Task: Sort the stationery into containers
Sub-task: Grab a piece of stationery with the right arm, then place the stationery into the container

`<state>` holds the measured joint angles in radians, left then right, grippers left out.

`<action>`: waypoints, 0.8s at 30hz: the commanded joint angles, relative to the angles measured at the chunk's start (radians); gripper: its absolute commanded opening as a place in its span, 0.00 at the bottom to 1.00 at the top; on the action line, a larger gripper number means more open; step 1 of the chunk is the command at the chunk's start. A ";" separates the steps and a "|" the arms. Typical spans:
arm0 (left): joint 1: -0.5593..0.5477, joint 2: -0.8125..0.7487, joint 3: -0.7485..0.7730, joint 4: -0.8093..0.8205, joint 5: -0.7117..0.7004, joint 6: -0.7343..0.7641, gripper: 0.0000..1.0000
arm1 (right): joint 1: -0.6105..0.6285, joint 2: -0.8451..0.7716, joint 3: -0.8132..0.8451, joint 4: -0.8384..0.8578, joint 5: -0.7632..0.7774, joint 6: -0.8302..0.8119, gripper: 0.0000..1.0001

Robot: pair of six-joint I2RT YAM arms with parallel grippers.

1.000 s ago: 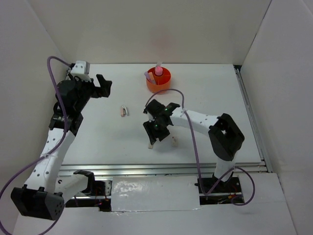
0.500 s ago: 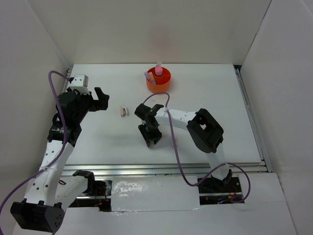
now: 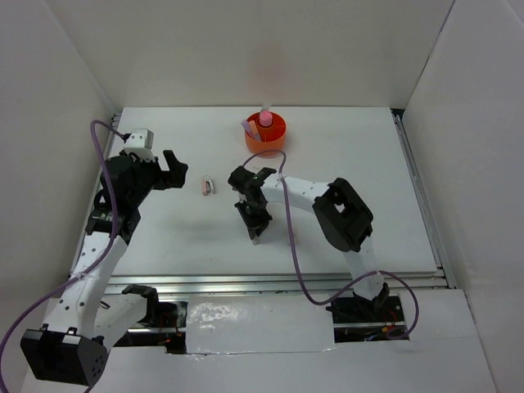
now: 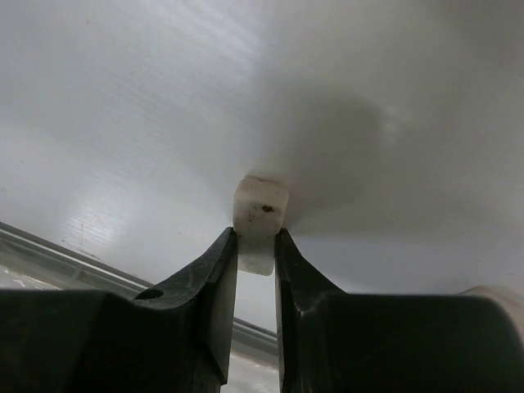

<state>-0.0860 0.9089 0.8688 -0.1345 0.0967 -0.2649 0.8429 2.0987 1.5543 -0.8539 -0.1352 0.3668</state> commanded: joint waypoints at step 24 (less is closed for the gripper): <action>-0.004 0.208 0.002 0.443 0.319 0.104 0.99 | -0.623 0.038 0.476 0.849 0.106 -0.174 0.00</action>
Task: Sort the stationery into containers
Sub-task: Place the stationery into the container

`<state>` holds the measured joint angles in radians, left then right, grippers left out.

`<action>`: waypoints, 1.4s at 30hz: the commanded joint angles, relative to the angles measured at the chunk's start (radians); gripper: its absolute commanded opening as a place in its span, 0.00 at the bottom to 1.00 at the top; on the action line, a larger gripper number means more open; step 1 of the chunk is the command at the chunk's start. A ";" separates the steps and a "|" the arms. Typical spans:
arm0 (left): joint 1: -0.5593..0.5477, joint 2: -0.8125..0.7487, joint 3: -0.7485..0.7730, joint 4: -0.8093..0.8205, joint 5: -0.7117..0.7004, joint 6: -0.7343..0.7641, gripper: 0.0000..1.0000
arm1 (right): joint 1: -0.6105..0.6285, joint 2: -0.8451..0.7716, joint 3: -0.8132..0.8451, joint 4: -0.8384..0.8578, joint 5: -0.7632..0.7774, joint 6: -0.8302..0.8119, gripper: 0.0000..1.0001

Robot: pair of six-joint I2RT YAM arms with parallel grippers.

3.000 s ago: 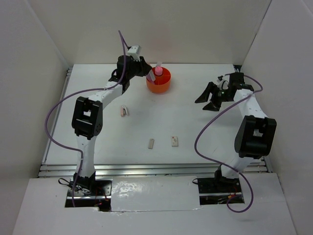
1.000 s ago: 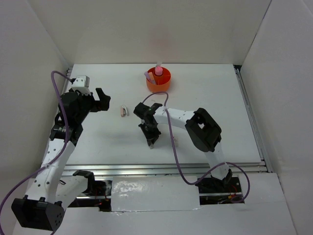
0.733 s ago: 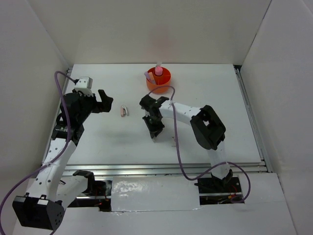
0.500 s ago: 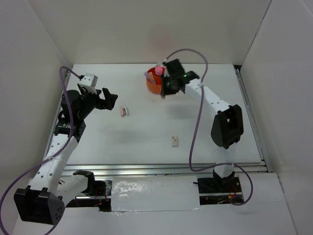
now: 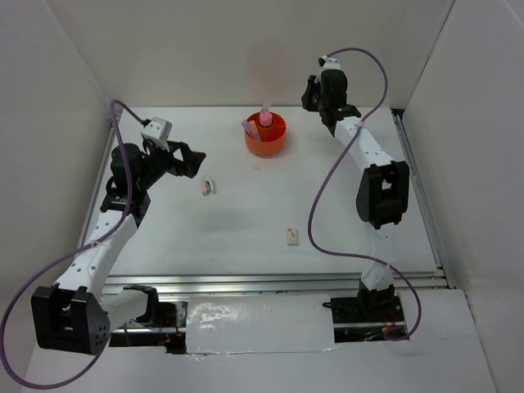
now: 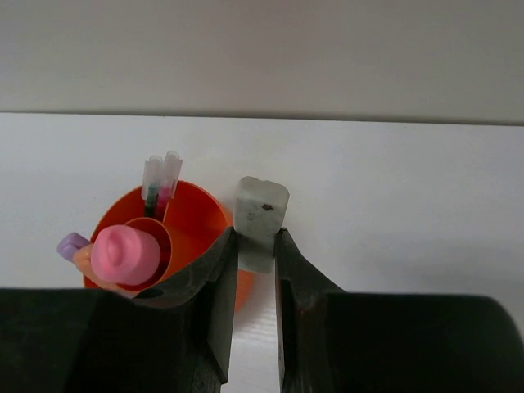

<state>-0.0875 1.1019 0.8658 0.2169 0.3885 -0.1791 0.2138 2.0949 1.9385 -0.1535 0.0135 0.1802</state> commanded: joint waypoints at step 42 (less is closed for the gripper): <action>-0.011 0.055 -0.051 0.164 0.023 0.004 0.99 | 0.070 0.278 0.162 0.161 -0.244 0.002 0.45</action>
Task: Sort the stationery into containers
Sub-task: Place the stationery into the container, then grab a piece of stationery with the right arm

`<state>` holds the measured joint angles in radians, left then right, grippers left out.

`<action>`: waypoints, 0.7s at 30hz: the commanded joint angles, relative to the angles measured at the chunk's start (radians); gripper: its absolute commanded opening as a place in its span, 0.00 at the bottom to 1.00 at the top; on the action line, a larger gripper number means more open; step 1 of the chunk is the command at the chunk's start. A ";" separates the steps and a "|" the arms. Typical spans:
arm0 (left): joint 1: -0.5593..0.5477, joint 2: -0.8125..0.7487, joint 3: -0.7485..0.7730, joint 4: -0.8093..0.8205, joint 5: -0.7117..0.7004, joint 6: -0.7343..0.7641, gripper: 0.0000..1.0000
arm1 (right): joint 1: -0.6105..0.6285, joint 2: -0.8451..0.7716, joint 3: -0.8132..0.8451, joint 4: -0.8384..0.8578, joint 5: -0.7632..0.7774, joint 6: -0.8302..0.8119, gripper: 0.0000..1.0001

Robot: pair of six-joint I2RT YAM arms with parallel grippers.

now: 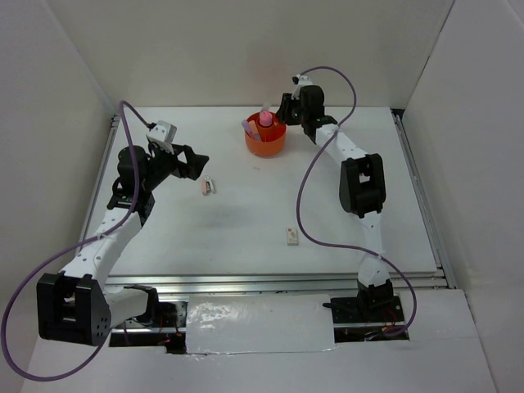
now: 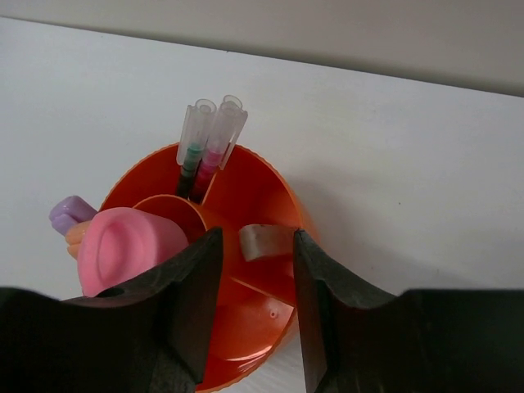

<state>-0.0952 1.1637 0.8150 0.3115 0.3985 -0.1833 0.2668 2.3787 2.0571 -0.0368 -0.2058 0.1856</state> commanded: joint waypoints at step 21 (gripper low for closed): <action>0.003 -0.018 0.269 -0.428 -0.272 -0.030 0.99 | -0.043 -0.728 -0.644 -0.573 -0.096 -0.106 0.52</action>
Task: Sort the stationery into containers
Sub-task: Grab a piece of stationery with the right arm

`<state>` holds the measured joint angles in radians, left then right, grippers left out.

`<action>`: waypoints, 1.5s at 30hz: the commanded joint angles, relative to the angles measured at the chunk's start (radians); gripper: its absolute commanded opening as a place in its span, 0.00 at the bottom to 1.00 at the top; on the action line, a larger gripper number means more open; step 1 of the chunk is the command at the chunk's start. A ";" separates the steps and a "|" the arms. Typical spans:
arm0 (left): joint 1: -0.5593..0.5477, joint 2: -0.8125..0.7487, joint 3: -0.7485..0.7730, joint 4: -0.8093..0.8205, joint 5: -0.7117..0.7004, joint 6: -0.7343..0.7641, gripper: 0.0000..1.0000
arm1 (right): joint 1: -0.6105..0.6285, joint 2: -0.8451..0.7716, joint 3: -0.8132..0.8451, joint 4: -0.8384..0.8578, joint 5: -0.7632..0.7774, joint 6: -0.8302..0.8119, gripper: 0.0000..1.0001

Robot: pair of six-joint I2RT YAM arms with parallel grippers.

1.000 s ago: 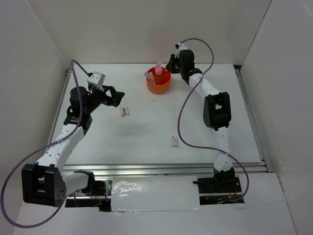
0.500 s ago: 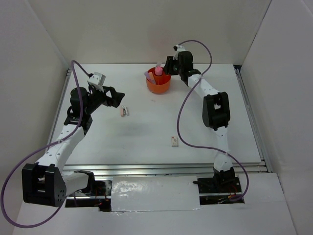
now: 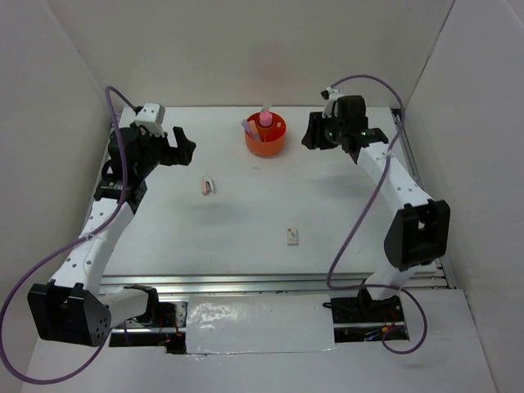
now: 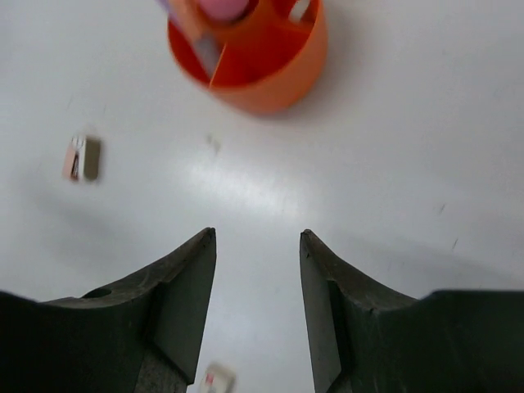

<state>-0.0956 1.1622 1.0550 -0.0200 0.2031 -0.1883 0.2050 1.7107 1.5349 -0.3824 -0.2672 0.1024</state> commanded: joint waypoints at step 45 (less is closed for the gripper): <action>-0.009 -0.099 -0.072 -0.210 -0.254 -0.180 0.99 | 0.333 0.171 -0.277 -0.452 0.052 0.191 0.43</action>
<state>-0.0978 1.0500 0.9771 -0.2615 -0.0471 -0.3477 0.5304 1.8740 1.2007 -0.8013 -0.2413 0.2955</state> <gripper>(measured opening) 0.993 0.452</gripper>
